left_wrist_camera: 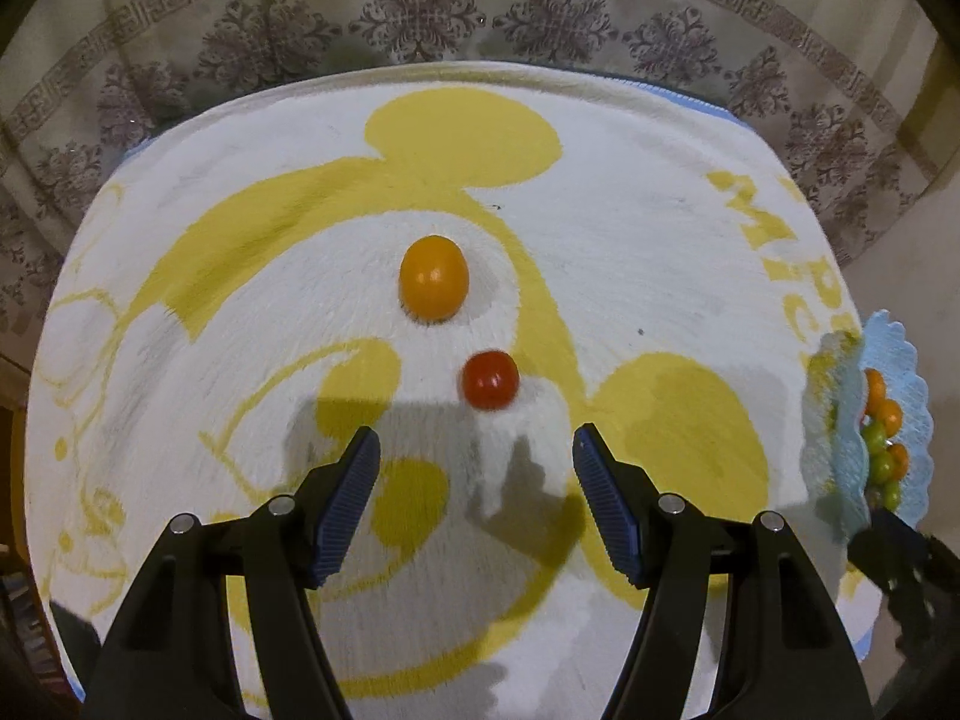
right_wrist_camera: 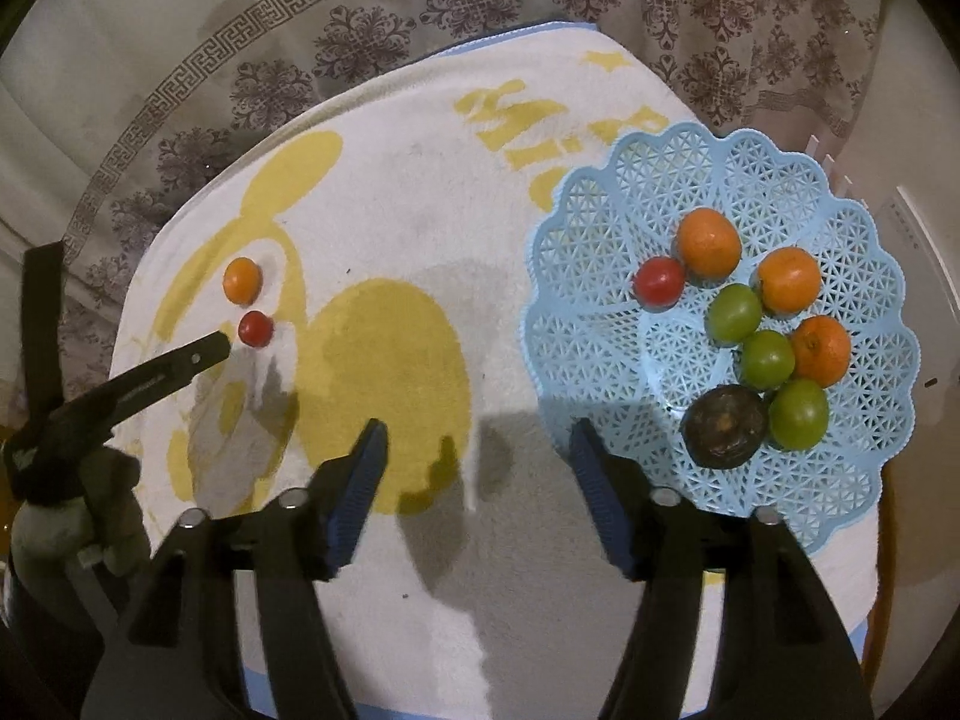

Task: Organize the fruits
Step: 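Withdraw both open tools back over the last orange and red tomato, then grasp the red cherry tomato with the left tool while the right tool grasps the small orange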

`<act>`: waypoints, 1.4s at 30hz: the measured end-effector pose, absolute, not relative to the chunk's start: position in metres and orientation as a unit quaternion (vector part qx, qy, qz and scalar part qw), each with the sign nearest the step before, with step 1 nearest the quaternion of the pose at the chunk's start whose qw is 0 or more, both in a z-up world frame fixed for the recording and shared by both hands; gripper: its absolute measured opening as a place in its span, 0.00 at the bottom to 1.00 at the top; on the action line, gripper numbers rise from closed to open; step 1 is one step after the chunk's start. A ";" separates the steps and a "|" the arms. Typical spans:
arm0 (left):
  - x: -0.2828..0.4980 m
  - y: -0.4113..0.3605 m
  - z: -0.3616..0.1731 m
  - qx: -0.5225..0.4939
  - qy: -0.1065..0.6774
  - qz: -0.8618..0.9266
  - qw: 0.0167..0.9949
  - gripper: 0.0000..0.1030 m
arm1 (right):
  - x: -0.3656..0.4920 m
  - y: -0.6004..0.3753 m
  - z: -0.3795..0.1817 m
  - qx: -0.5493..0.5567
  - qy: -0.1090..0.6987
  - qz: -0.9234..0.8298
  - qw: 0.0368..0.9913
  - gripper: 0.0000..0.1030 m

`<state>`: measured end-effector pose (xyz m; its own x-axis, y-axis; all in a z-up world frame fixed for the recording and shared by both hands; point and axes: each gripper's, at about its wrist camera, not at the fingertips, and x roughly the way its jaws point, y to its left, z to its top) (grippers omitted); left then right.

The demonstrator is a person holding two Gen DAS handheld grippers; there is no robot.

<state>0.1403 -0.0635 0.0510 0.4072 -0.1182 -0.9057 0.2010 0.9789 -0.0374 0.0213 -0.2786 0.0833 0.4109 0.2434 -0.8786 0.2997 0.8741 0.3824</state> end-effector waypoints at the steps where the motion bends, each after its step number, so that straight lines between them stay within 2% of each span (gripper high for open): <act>1: 0.145 -0.063 0.048 0.038 0.539 -0.096 0.836 0.65 | 0.023 -0.276 0.083 0.243 0.542 -0.022 0.804 0.65; 7: 0.173 -0.062 0.029 0.038 0.553 -0.097 0.827 0.62 | 0.035 -0.267 0.084 0.216 0.536 -0.035 0.815 0.65; 15: 0.187 -0.067 0.014 0.029 0.564 -0.116 0.817 0.38 | 0.054 -0.255 0.084 0.178 0.534 -0.046 0.826 0.65; 17: 0.186 -0.065 0.013 0.026 0.560 -0.121 0.819 0.37 | 0.060 -0.254 0.084 0.171 0.533 -0.049 0.827 0.65; 20: 0.180 -0.063 0.015 0.023 0.557 -0.135 0.819 0.26 | 0.070 -0.249 0.091 0.145 0.515 -0.062 0.843 0.65; 24: 0.173 -0.049 0.022 0.008 0.555 -0.127 0.822 0.26 | 0.086 -0.240 0.099 0.123 0.496 -0.050 0.858 0.65; 35: 0.157 0.010 0.044 -0.019 0.546 -0.071 0.834 0.26 | 0.169 -0.176 0.081 0.174 0.531 0.109 0.822 0.65; 42: 0.145 0.039 0.049 -0.036 0.547 -0.047 0.835 0.26 | 0.212 -0.135 0.071 0.181 0.544 0.152 0.805 0.62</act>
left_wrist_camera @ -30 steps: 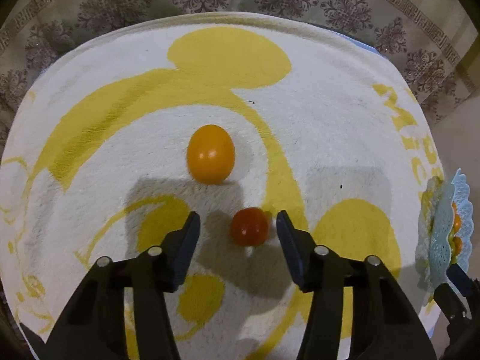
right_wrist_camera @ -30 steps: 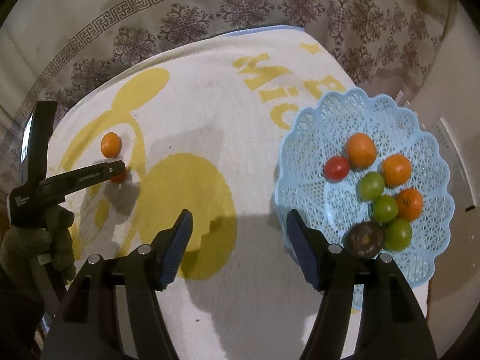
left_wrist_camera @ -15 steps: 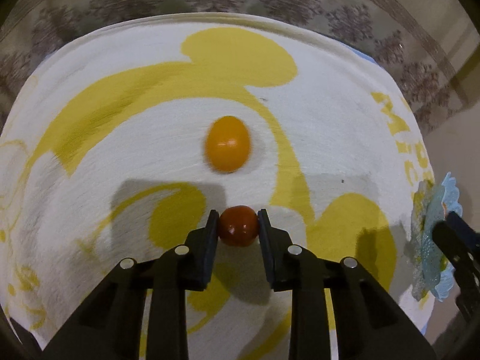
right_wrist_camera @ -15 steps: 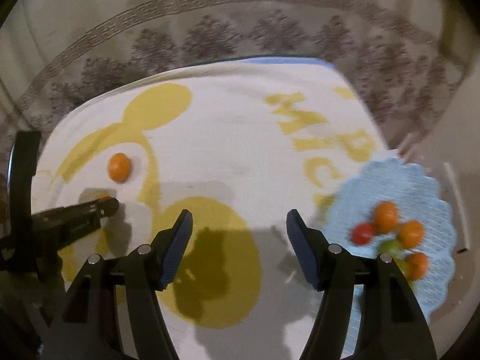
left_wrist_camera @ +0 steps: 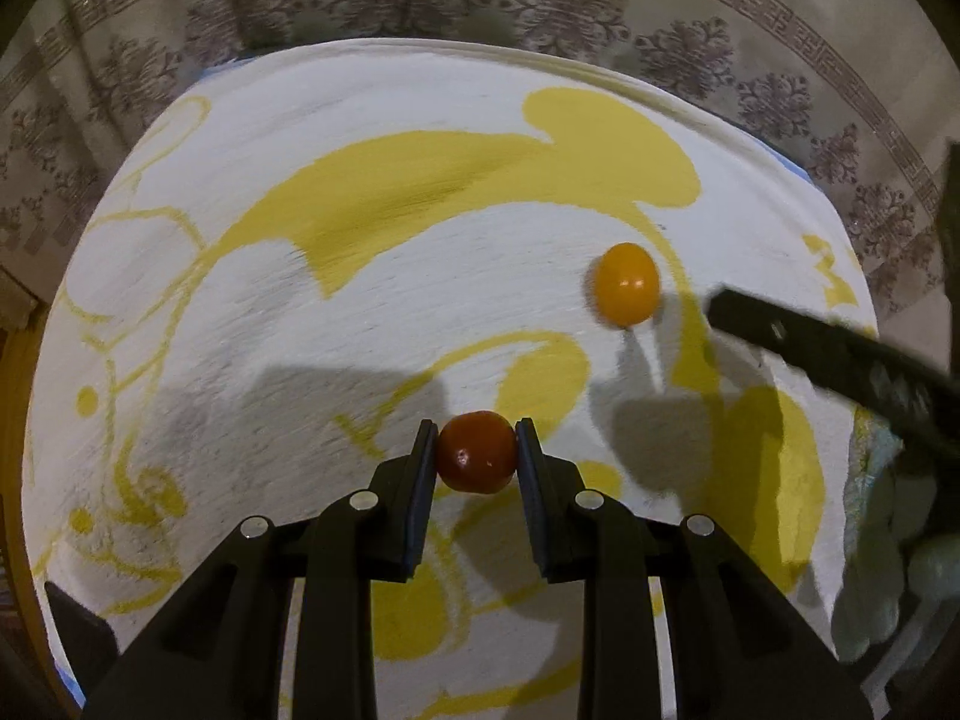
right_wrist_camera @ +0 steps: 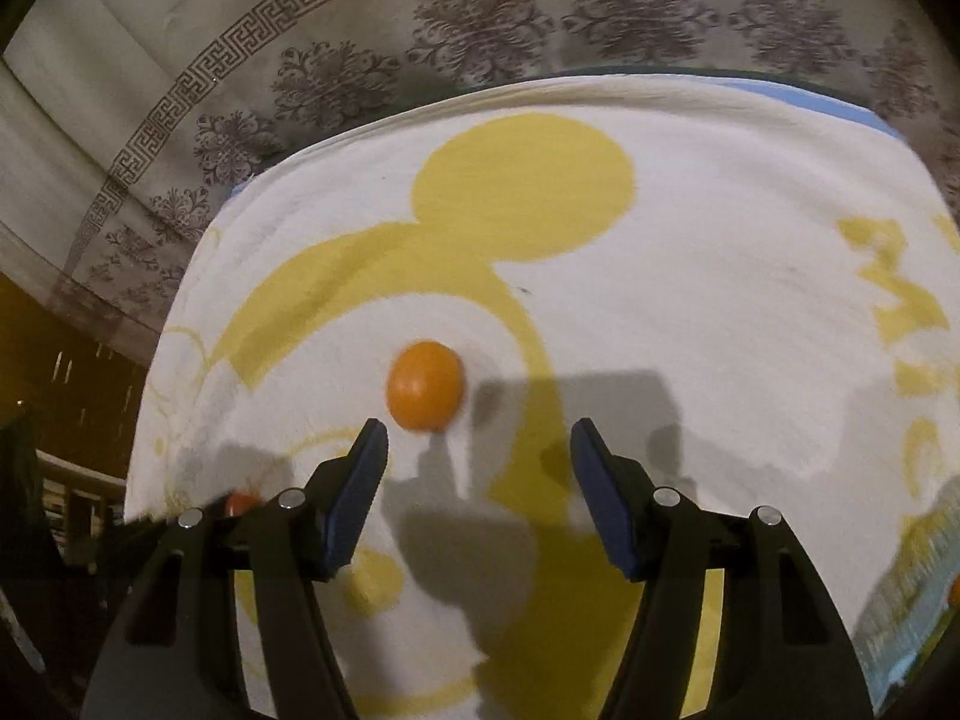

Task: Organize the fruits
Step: 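Grasp the red cherry tomato with the left tool while the right tool grasps the small orange, then carry the red tomato and small orange over the blue basket with both tools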

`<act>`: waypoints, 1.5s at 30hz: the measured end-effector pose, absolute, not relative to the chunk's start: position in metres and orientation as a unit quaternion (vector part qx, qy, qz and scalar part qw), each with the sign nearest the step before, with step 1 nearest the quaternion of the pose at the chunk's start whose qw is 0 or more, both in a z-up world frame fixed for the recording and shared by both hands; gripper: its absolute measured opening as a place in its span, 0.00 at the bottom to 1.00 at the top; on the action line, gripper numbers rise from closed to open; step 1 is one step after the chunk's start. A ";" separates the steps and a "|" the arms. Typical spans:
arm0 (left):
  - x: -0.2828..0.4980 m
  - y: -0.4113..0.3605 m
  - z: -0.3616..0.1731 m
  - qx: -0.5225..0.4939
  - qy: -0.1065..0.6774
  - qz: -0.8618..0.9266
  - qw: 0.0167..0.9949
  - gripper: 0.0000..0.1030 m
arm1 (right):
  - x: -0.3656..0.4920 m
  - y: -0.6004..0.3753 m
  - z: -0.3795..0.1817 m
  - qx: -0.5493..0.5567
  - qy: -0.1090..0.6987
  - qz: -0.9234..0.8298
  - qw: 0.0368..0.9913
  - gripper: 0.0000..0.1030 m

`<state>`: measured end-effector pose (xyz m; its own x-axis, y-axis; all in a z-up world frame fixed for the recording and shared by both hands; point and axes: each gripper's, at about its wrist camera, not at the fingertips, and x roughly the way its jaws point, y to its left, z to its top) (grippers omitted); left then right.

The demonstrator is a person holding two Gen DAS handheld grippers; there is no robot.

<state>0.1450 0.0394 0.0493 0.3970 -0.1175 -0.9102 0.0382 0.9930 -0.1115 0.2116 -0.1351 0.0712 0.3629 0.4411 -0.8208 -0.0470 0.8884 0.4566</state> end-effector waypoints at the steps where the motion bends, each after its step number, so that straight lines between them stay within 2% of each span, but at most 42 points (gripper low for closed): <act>1: 0.144 0.041 0.049 -0.036 0.547 -0.045 0.835 0.26 | 0.216 -0.130 0.070 0.182 0.545 0.156 0.803 0.59; 11: 0.134 0.051 0.050 -0.035 0.551 -0.046 0.833 0.26 | 0.241 -0.092 0.052 0.157 0.563 0.165 0.794 0.50; 15: 0.133 0.055 0.049 -0.035 0.554 -0.045 0.831 0.26 | 0.244 -0.084 0.043 0.140 0.571 0.155 0.794 0.39; 19: 0.131 0.059 0.050 -0.035 0.553 -0.043 0.832 0.26 | 0.243 -0.083 0.041 0.136 0.570 0.150 0.796 0.35; 31: 0.127 0.049 0.064 -0.032 0.539 -0.052 0.840 0.26 | 0.211 -0.114 0.065 0.180 0.557 0.141 0.798 0.34; 45: 0.104 0.004 0.085 -0.021 0.521 -0.070 0.850 0.26 | 0.139 -0.193 0.093 0.229 0.532 0.106 0.808 0.34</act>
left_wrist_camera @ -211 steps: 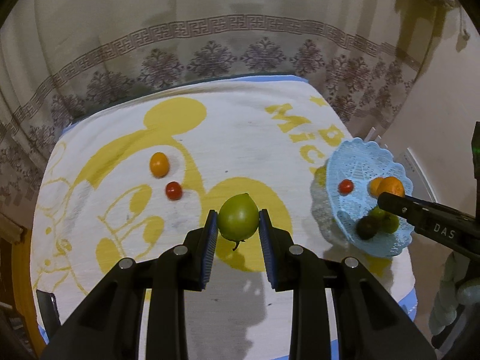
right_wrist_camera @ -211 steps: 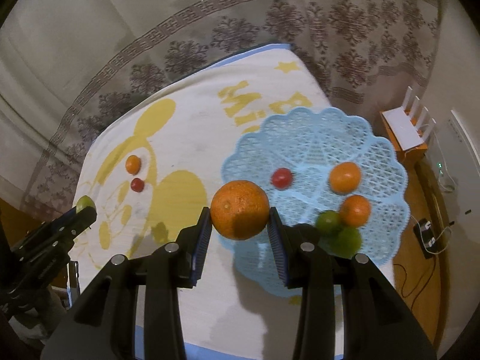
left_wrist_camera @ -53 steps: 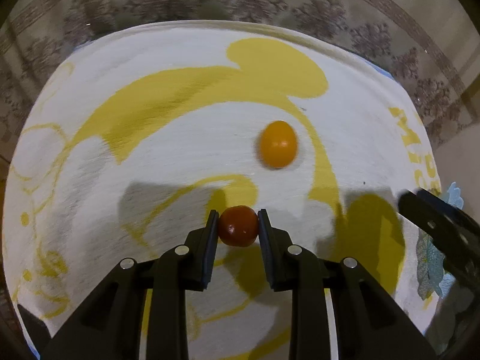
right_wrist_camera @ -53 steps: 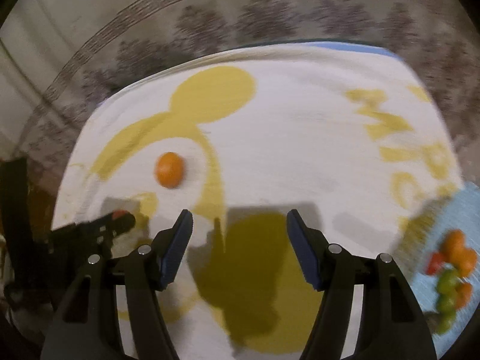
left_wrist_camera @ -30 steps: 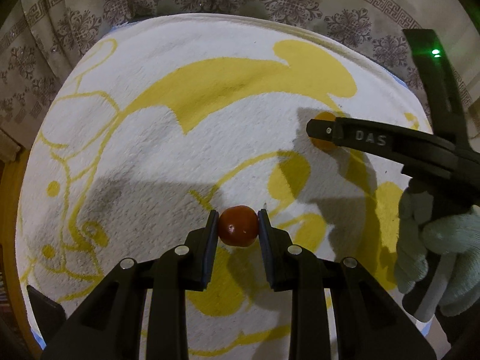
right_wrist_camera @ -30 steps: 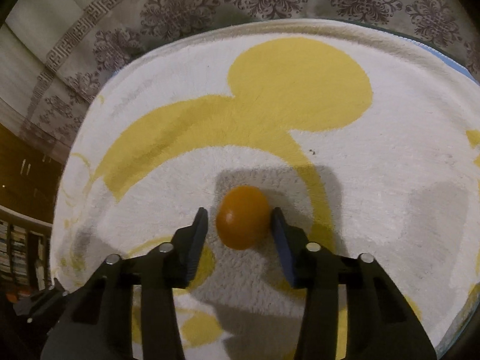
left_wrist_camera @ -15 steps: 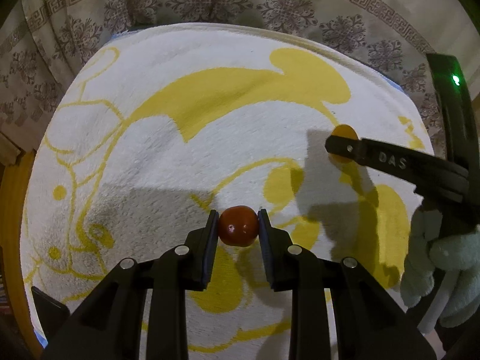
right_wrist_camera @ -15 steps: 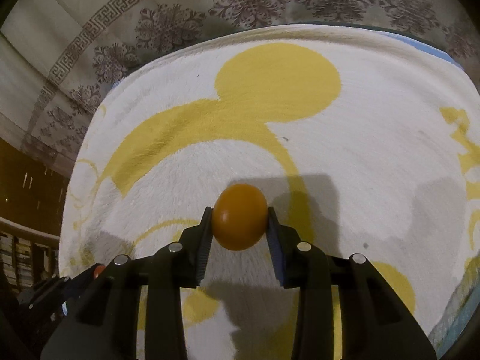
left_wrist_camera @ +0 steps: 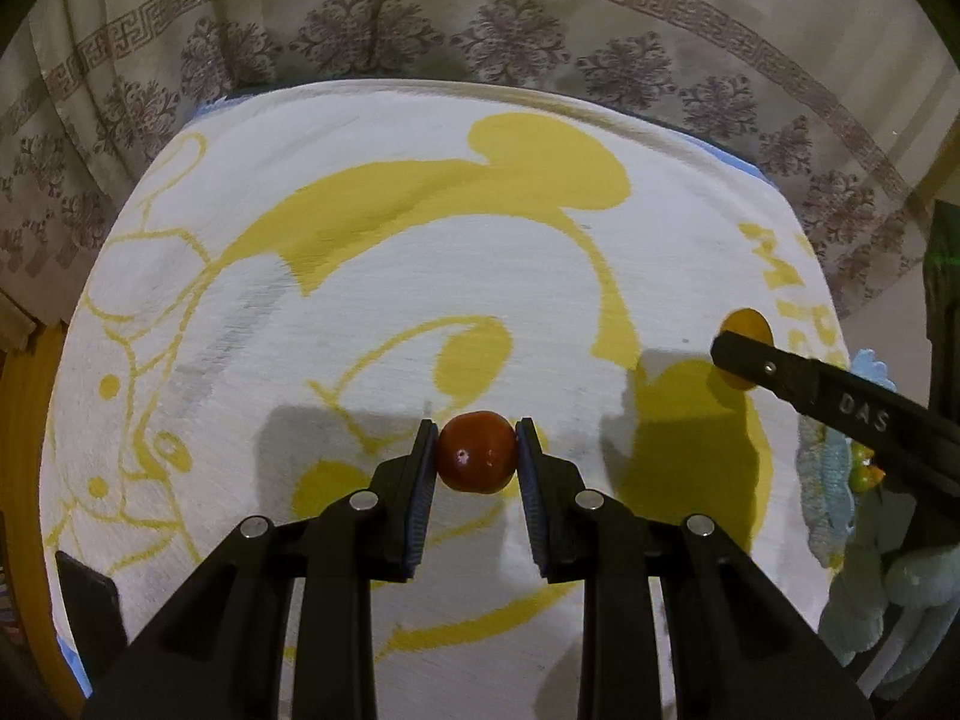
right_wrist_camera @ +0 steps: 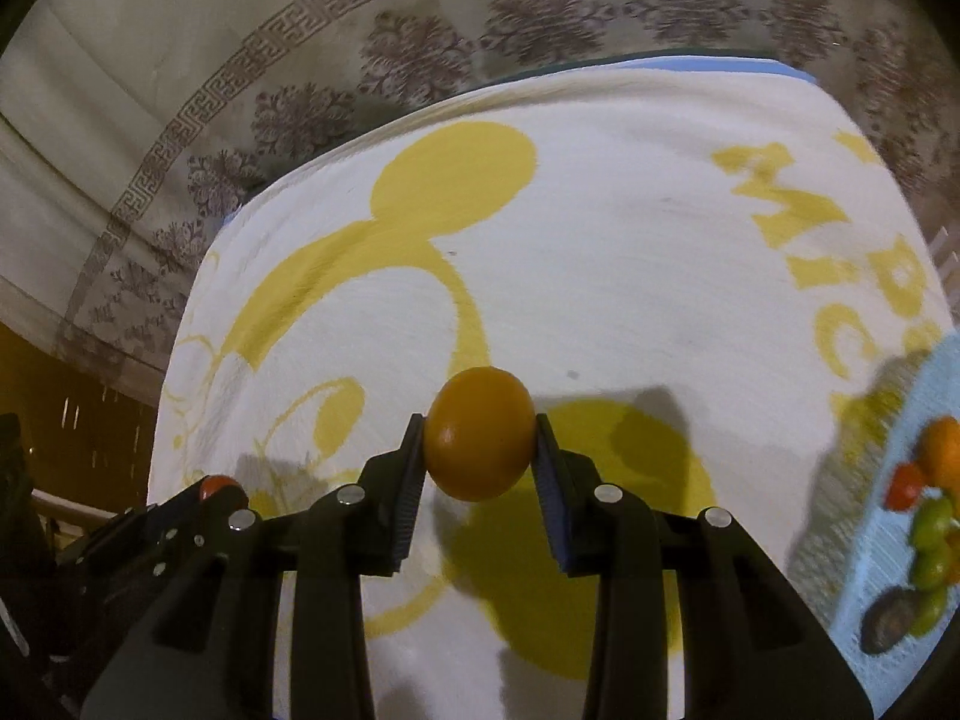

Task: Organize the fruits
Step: 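Carry the red tomato and small orange over the blue basket with both tools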

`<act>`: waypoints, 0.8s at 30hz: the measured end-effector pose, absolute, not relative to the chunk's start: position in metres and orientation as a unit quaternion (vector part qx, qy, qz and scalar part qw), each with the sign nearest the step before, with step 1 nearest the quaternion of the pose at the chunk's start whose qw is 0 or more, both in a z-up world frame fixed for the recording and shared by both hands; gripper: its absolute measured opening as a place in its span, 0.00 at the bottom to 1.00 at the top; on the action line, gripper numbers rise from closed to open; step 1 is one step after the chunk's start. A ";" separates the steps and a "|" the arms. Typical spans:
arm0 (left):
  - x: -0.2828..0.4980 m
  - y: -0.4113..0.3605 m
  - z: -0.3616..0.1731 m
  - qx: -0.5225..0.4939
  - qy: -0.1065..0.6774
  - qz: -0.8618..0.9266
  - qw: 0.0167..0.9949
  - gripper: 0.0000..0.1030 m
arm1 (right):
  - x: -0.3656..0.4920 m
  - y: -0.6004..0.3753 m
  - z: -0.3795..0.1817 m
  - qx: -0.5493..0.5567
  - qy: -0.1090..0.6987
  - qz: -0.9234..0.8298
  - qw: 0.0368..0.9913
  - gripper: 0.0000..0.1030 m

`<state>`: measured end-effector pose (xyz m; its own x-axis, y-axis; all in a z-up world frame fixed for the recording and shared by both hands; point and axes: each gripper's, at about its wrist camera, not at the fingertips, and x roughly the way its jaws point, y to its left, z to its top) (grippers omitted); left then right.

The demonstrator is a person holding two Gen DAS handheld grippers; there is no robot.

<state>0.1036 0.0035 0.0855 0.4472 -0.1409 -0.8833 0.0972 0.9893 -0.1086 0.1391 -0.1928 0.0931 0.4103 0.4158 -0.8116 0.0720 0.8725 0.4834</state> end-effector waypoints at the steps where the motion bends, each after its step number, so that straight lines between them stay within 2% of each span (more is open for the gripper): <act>1: 0.101 -0.001 0.087 -0.019 0.520 -0.072 0.851 0.26 | 0.132 -0.200 0.096 0.231 0.529 0.104 0.810 0.34; 12: 0.066 -0.072 0.102 0.008 0.505 -0.106 0.856 0.26 | 0.070 -0.281 0.114 0.257 0.505 0.068 0.821 0.34; 24: 0.042 -0.152 0.117 0.043 0.485 -0.152 0.860 0.26 | 0.001 -0.370 0.110 0.285 0.499 0.009 0.818 0.34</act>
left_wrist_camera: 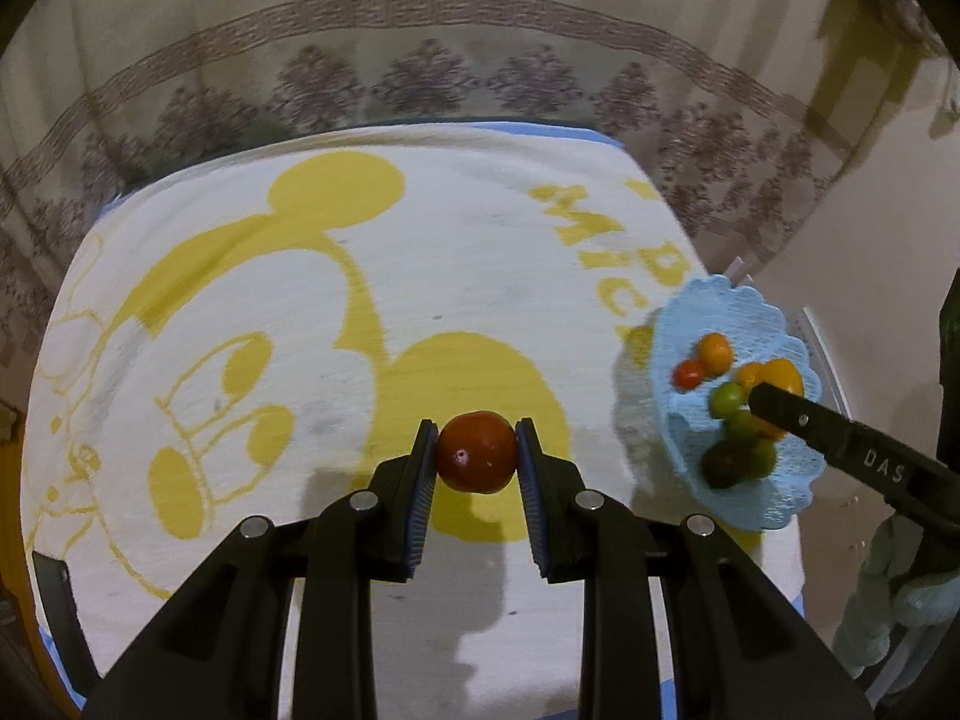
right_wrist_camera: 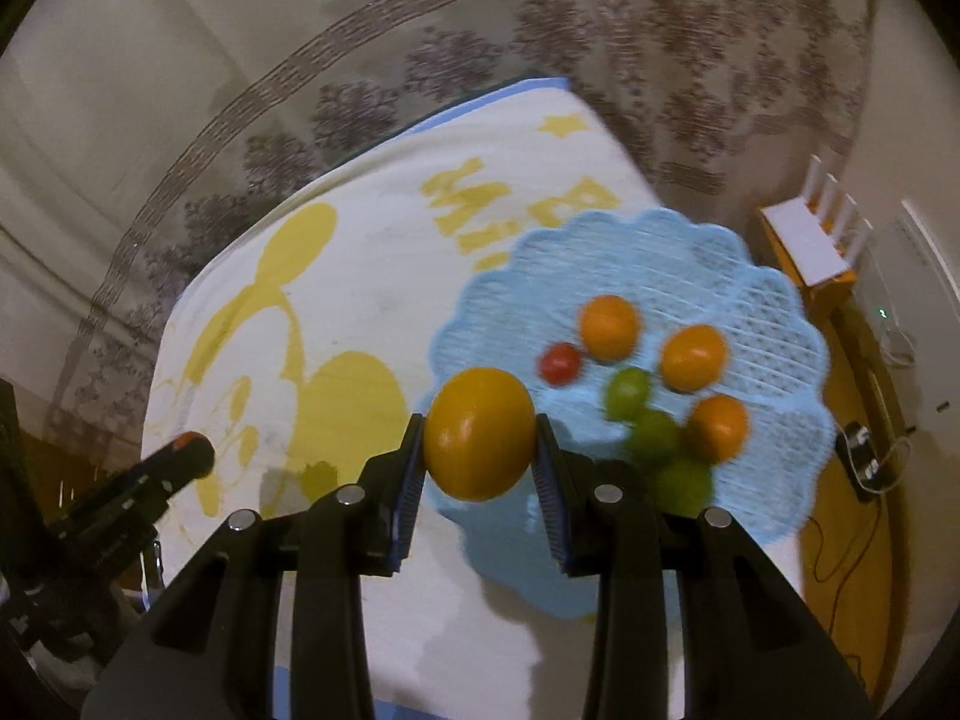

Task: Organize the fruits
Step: 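Carry the red tomato and small orange over the blue basket with both tools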

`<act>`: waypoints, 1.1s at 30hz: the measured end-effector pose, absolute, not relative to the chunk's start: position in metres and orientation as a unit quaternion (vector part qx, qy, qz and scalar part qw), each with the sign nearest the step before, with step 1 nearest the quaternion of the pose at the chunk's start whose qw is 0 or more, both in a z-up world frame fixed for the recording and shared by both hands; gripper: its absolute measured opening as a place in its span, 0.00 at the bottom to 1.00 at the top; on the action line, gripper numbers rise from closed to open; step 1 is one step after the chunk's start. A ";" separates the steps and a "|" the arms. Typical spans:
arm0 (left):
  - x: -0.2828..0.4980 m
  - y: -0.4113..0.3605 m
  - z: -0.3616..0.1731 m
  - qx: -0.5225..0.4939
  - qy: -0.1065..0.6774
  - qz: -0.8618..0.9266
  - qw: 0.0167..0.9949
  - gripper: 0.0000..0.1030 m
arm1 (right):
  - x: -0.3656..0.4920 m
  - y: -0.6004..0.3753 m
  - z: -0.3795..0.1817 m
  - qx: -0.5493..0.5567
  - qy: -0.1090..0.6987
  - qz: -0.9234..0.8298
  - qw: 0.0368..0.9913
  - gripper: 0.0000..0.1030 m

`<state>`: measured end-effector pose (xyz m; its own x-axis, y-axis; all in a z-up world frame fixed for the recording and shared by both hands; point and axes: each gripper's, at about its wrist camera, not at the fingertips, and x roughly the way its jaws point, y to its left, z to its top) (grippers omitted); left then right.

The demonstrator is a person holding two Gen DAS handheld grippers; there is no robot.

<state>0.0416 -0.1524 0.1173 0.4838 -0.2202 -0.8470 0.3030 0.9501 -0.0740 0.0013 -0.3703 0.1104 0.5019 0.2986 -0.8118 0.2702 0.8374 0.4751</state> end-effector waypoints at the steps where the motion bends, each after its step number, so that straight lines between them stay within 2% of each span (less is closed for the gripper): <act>1: 0.039 -0.158 0.118 0.045 0.484 -0.156 0.860 0.26 | -0.004 -0.377 0.109 0.287 0.499 0.004 0.818 0.34; 18: 0.014 -0.258 0.105 0.075 0.493 -0.232 0.835 0.26 | -0.058 -0.426 0.088 0.298 0.515 -0.017 0.803 0.35; 33: 0.014 -0.279 0.099 0.090 0.494 -0.242 0.830 0.26 | -0.058 -0.424 0.090 0.295 0.515 -0.004 0.805 0.35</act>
<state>0.0141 -0.2789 0.0986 0.3939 -0.3132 -0.8641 0.4917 0.8661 -0.0898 -0.0583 -0.4244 0.0897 0.4702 0.2982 -0.8306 0.3098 0.8255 0.4718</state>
